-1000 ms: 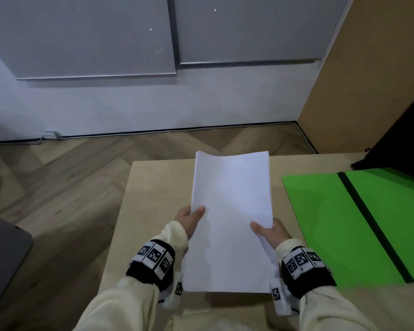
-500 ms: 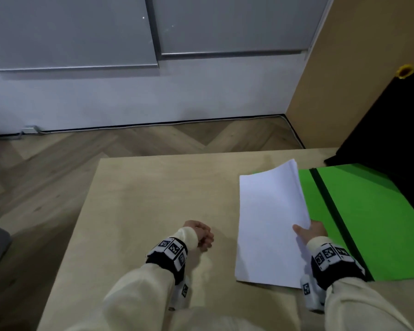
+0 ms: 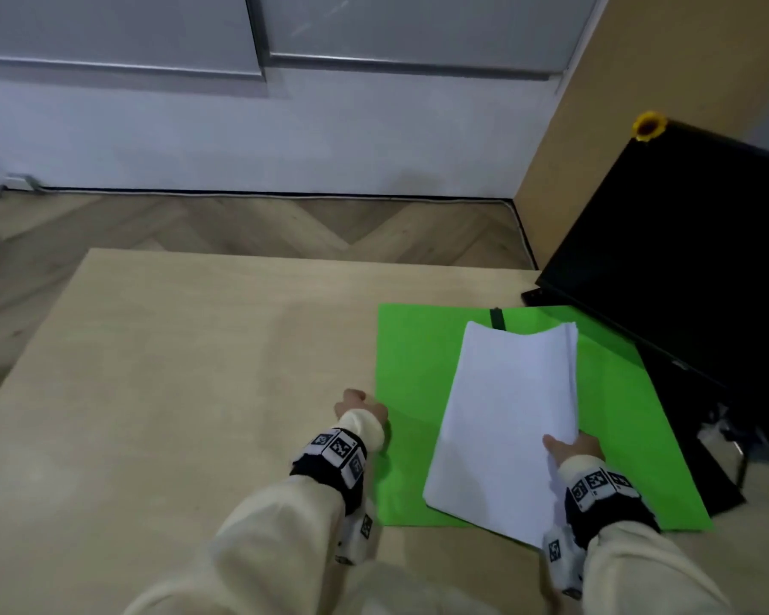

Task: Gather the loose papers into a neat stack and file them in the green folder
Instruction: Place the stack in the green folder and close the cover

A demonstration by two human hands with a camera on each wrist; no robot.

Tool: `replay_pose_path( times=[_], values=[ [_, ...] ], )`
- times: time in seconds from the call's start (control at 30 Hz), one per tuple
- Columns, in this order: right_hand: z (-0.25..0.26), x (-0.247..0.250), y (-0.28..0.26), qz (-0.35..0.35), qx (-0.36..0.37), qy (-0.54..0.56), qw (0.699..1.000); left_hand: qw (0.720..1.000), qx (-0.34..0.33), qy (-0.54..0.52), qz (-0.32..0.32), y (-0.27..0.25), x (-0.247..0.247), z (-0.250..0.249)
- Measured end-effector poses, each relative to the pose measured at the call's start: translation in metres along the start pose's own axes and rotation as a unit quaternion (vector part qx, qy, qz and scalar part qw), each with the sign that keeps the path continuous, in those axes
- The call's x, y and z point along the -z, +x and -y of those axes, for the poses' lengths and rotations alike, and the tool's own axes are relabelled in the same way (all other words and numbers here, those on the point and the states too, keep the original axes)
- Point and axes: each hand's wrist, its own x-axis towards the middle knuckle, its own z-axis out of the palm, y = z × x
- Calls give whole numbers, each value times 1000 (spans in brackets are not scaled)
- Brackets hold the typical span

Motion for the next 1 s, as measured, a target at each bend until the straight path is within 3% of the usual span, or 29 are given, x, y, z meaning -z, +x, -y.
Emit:
replay_pose_path(
  times=[0.07,0.3,0.57,0.73,1.0],
  values=[
    [-3,1,4,14,0,11,1000,1000,10,-5,-22,-8,-10,-1],
    [-5,8,17,52,22,45,997,999,-17,-42,10,-14,-13,-11],
    [16,20,33,62,85,90,990,987,-102,-36,-118,-20,98,-15],
    [46,-16,11,61,101,83,990,977,-125,0,-174,-33,160,-15],
    [89,-91,-44,139,105,7,985,971,-116,13,-209,-39,209,-3]
  ],
)
